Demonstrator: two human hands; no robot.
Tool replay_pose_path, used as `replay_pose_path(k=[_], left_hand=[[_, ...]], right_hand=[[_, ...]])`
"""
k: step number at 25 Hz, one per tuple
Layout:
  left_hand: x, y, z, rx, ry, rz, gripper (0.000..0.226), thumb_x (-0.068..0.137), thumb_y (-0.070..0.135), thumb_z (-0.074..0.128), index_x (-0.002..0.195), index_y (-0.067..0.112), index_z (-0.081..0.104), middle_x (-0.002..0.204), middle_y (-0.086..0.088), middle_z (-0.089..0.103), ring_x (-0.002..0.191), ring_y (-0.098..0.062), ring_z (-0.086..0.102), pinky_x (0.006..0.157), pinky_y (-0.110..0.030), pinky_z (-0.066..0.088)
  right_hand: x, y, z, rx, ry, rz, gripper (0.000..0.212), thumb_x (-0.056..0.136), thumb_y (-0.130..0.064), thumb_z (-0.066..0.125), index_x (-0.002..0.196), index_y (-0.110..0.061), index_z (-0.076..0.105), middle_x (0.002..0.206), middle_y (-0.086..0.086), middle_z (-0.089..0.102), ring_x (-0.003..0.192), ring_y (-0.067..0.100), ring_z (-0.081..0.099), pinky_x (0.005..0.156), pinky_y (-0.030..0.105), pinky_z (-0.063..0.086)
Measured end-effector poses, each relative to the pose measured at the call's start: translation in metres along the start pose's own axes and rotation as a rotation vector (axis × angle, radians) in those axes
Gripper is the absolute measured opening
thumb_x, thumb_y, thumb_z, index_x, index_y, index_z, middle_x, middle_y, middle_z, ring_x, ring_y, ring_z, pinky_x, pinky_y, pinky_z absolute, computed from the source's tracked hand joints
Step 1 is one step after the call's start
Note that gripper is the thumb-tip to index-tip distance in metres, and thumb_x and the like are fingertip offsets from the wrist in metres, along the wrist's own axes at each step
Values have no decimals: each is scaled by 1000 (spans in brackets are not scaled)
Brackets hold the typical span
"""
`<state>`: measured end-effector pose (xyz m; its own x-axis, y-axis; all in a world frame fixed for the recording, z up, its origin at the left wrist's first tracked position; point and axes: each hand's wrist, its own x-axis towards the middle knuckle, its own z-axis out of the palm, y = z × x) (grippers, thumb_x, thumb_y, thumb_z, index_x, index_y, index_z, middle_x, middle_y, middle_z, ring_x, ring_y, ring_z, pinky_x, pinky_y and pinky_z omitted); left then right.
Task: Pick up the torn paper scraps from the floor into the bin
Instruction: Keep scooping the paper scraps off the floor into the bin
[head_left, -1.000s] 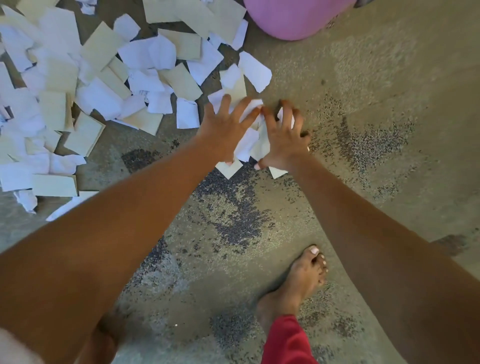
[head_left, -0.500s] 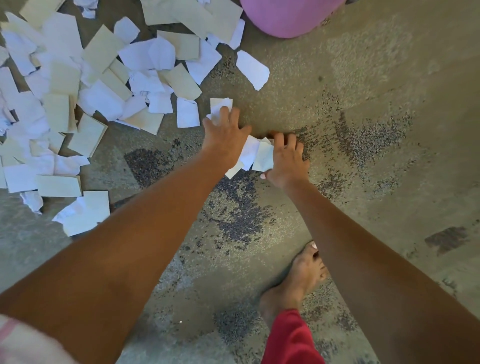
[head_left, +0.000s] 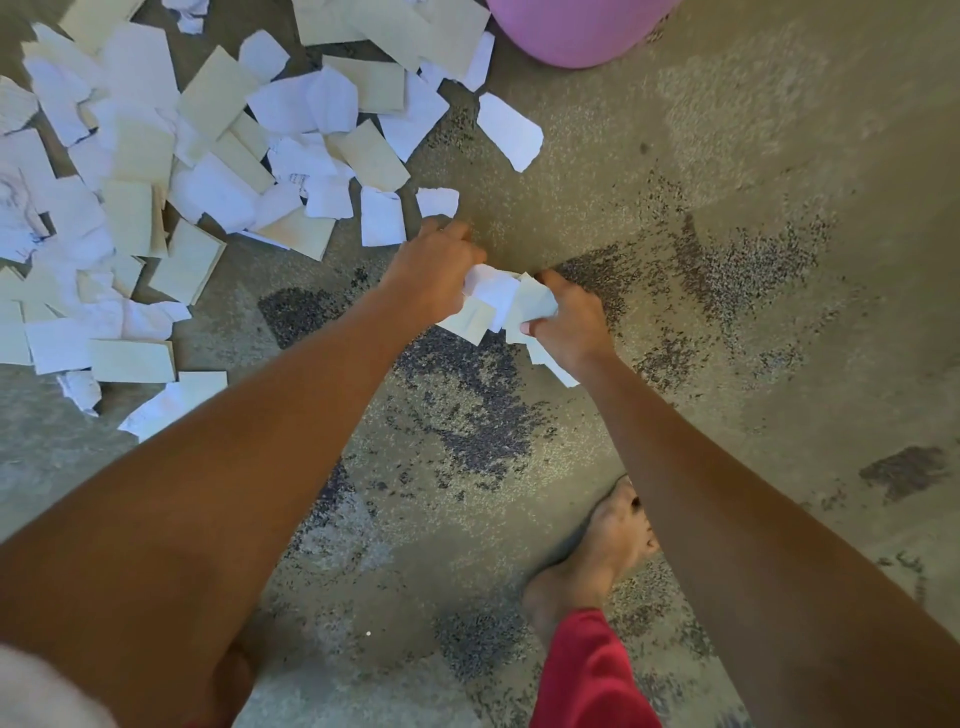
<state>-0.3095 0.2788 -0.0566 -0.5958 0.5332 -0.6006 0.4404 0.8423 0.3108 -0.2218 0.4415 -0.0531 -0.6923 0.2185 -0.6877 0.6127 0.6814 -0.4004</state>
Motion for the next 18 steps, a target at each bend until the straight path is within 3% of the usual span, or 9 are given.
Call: replay_pose_path(k=[5,8,12,14,18], left_hand=[[-9,6,12,-246,-59,4,94,71,17,82,146,31,28,134,-14,43,125,-36,39,100,-49,42],[-9,19,21,-131,-86,-56,96,66,25,86,144,32,30,138,-18,28,128,-39,29,96,-54,46],[-6,32,27,95,-64,-83,129,57,32,90,146,49,-2,140,-21,21,128,-42,29,84,-56,50],[-3,37,26,98,-81,-86,127,57,29,91,147,47,4,143,-22,19,131,-42,26,87,-55,49],[1,48,21,67,-36,-92,92,66,13,85,137,33,29,143,-22,20,132,-40,25,84,-50,51]], right_hand=[[-6,1,6,181,49,63,42,74,-9,77,113,-14,61,101,13,68,101,31,60,77,34,51],[-7,-3,10,172,54,49,42,73,-9,78,112,-10,62,102,15,68,98,32,60,78,38,53],[-11,1,16,225,104,75,46,73,-8,77,116,-11,61,105,15,68,99,30,60,81,38,52],[-13,10,16,255,149,108,47,74,-7,77,117,-11,60,105,13,68,94,26,60,80,37,52],[-19,22,11,380,190,192,43,75,-4,75,115,-9,60,99,10,65,85,23,57,71,30,48]])
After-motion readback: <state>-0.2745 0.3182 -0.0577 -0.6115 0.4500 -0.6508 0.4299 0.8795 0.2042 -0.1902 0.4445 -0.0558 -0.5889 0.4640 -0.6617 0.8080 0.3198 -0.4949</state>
